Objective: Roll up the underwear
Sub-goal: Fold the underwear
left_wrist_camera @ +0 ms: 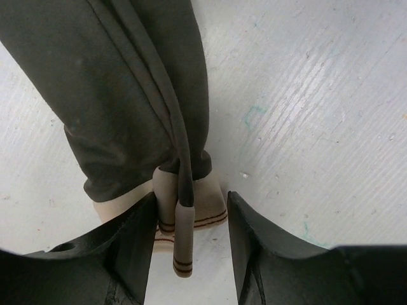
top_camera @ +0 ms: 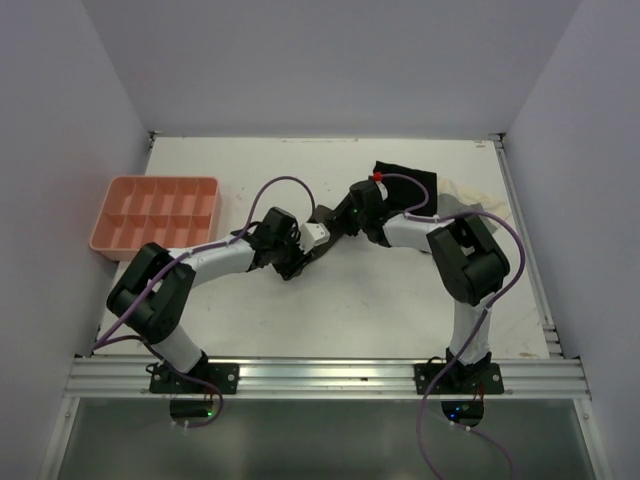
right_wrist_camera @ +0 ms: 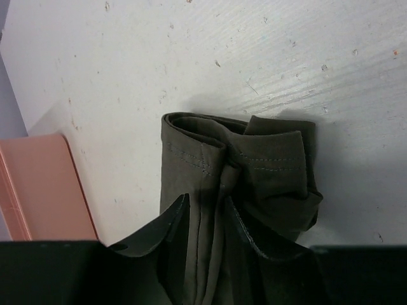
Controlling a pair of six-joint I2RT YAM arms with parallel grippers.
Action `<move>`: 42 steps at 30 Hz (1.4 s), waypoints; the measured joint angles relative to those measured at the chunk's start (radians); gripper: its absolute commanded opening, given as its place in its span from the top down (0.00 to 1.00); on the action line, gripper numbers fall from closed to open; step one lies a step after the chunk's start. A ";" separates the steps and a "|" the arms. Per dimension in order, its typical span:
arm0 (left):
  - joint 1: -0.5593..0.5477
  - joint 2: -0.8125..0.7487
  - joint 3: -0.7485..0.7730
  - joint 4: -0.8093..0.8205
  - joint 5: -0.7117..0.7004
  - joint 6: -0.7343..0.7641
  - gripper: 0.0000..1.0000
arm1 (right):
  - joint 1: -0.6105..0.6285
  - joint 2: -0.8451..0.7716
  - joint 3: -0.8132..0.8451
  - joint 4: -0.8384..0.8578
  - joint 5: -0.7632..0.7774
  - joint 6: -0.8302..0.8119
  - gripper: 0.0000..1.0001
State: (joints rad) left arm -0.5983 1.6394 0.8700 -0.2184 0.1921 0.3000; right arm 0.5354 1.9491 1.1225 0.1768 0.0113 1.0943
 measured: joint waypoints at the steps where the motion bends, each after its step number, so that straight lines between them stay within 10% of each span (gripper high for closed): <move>1: 0.000 0.000 0.000 0.000 -0.005 0.000 0.48 | 0.000 0.004 0.005 -0.004 0.001 -0.001 0.71; 10: 0.000 0.000 -0.002 0.002 -0.042 0.000 0.46 | 0.000 0.011 0.030 -0.061 0.006 -0.021 1.00; 42: 0.000 0.002 0.001 -0.005 -0.044 0.011 0.43 | -0.020 -0.018 -0.034 -0.113 0.046 -0.078 1.00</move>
State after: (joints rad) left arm -0.5983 1.6413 0.8707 -0.2230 0.1478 0.3115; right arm 0.5156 1.9312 1.0889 0.0635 0.0570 1.0164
